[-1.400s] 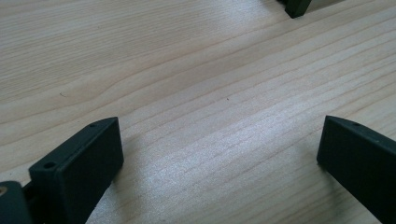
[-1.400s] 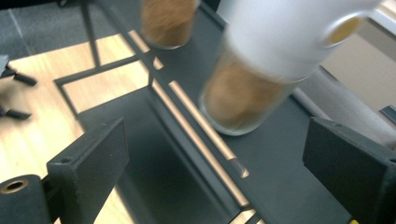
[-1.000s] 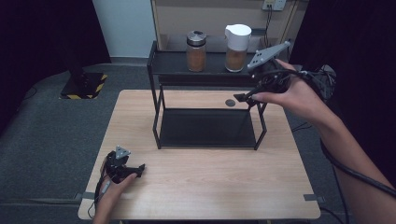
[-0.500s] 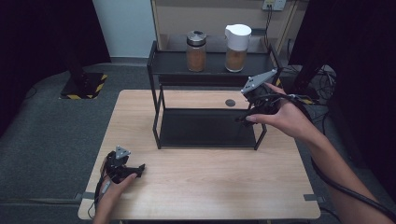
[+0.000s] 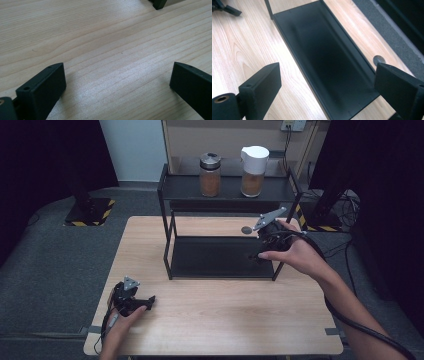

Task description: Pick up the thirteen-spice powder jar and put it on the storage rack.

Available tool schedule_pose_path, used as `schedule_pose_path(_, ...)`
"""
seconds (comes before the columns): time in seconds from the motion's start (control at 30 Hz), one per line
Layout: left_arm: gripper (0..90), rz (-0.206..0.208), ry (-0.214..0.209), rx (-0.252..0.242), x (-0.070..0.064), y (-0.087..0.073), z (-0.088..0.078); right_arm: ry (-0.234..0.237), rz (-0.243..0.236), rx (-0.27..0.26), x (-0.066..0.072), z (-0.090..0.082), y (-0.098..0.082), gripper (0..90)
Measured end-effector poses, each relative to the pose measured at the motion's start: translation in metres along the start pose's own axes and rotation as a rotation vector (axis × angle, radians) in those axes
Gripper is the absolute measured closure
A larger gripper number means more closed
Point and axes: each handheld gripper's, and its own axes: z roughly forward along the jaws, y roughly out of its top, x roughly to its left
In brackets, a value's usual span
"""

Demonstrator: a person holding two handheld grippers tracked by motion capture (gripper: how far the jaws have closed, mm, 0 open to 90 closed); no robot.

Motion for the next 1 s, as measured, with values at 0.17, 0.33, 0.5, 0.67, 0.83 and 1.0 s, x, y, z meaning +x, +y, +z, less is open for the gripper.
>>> schedule_pose_path(0.17,0.0,0.000,0.000,0.000,0.000,0.000,0.000,0.007,0.014,0.003,0.001,0.011,-0.007,7.9)
schedule_pose_path(0.33,0.0,0.000,0.000,0.000,0.000,0.000,0.000,0.013,0.024,0.015,0.002,0.021,-0.011,7.5)
schedule_pose_path(0.5,0.0,0.000,0.000,0.000,0.000,0.000,0.000,0.022,0.028,0.012,0.004,0.026,-0.016,7.4)
schedule_pose_path(0.67,0.0,0.000,0.000,0.000,0.000,0.000,0.000,0.030,0.032,0.012,0.006,0.030,-0.020,7.5)
schedule_pose_path(0.83,0.0,0.000,0.000,0.000,0.000,0.000,0.000,0.038,0.038,0.011,0.007,0.035,-0.026,7.5)
schedule_pose_path(1.0,0.0,0.000,0.000,0.000,0.000,0.000,0.000,0.050,0.044,0.014,0.009,0.040,-0.032,7.6)
